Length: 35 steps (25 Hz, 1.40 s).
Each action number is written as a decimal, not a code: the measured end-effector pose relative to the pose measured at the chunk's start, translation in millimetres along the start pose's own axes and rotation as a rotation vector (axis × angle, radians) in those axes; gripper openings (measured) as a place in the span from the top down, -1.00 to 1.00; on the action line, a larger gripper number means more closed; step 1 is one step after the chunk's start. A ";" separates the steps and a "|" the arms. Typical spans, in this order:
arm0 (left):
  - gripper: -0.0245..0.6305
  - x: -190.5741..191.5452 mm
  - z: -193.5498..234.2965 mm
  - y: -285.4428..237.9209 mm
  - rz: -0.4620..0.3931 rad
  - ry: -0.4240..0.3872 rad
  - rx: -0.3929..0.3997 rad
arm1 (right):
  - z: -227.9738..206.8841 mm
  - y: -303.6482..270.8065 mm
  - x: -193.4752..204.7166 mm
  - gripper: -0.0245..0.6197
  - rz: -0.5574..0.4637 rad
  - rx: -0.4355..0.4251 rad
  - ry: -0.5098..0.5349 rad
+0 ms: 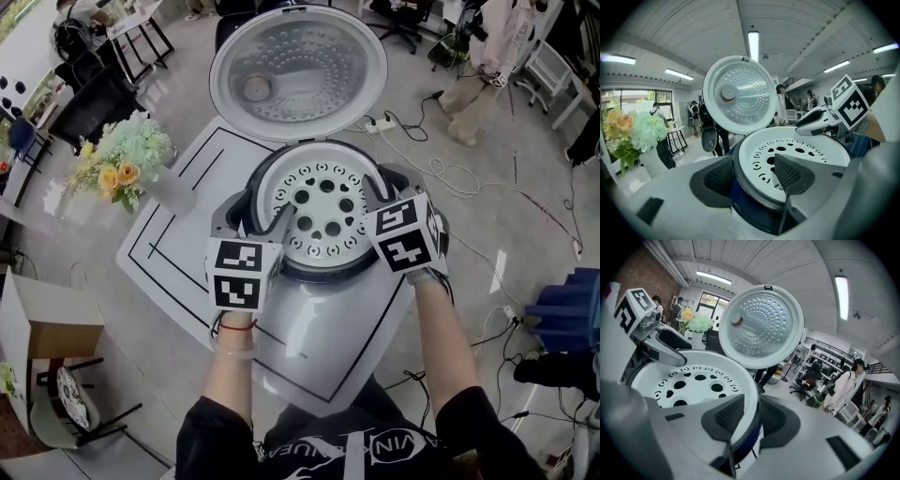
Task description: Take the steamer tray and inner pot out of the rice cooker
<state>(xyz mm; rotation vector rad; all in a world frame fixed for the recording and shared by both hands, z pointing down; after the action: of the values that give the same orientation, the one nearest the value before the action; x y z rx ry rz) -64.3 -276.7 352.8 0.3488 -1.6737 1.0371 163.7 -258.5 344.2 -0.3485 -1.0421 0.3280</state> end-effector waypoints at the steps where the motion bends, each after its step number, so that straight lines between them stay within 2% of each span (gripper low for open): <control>1: 0.11 -0.5 -0.4 -0.6 0.006 -0.008 -0.003 | 0.0 0.2 0.0 0.63 -0.002 0.001 0.001; 4: 0.11 -2.0 -1.1 -1.4 0.018 -0.028 -0.005 | -1.1 -0.4 0.5 0.63 -0.011 -0.005 -0.011; 11: 0.11 -0.4 1.1 -2.5 0.012 -0.016 0.018 | -1.8 4.6 -1.2 0.70 -0.062 0.001 -0.034; 14: 0.11 -0.8 2.5 -3.2 0.017 -0.016 0.022 | -4.7 4.5 -3.0 0.70 -0.073 -0.020 -0.081; 21: 0.10 2.2 4.5 0.4 -0.015 0.008 0.034 | -11.7 24.5 -16.5 0.73 -0.230 0.002 -0.178; 27: 0.10 3.5 7.4 2.7 -0.062 0.036 0.053 | -15.7 38.3 -20.7 0.73 -0.291 -0.003 -0.228; 32: 0.10 -2.8 8.1 9.5 -0.122 0.008 0.059 | -18.2 52.9 -24.2 0.73 -0.373 -0.013 -0.252; 35: 0.11 -6.4 7.9 11.4 -0.115 0.004 0.078 | -15.1 61.3 -30.1 0.73 -0.408 -0.026 -0.254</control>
<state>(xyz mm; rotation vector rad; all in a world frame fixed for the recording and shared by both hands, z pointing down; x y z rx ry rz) -74.7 -278.0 341.7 0.4882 -1.5935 1.0178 156.9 -218.1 287.5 -0.1121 -1.3373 -0.0102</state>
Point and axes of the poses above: the fingertips, and each gripper's own axes: y backward along the fingers, z to its left, x out of its underside, the point moved 9 cm from there along y, backward along the fingers, and after that the axes turned 10 degrees about x, right-handed, at the moved point
